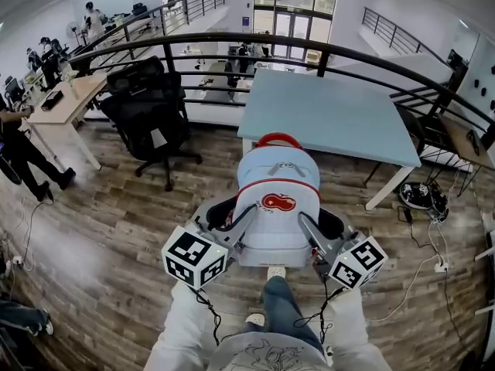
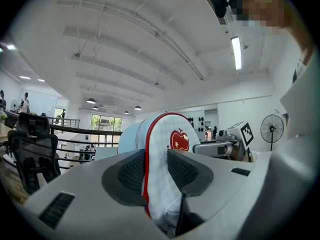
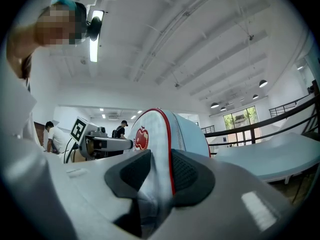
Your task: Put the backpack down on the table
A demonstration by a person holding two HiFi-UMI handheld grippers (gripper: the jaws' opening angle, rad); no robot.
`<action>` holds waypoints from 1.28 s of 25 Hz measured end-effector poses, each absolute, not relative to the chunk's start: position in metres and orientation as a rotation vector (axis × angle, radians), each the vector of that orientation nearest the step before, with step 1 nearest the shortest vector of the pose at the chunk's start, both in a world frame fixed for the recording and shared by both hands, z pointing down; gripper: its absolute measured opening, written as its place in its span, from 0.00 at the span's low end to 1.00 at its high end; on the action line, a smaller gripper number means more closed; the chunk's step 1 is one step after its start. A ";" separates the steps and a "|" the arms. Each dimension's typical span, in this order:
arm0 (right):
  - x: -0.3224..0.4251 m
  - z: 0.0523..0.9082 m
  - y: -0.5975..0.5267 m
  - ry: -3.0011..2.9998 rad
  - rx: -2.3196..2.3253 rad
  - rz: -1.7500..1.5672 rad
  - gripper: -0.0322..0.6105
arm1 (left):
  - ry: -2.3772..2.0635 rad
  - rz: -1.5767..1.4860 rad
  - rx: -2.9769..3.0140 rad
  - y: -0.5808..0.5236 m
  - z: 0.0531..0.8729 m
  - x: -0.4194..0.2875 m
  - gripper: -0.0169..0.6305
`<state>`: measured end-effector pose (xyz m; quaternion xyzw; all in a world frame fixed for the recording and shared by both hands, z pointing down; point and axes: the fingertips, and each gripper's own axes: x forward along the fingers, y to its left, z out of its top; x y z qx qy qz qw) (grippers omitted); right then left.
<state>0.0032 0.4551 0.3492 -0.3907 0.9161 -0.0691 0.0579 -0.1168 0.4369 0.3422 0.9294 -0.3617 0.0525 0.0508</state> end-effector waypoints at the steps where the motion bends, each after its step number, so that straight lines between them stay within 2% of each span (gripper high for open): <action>1: 0.004 0.350 0.447 2.779 -1.181 -0.211 0.25 | -1.104 0.160 2.826 0.429 0.343 -0.116 0.23; 23: 0.068 0.335 0.181 2.825 -1.032 -0.169 0.25 | -1.267 0.134 2.791 0.177 0.328 -0.053 0.23; 32: 0.099 0.343 0.115 2.819 -1.027 -0.186 0.25 | -1.258 0.158 2.782 0.111 0.335 -0.022 0.23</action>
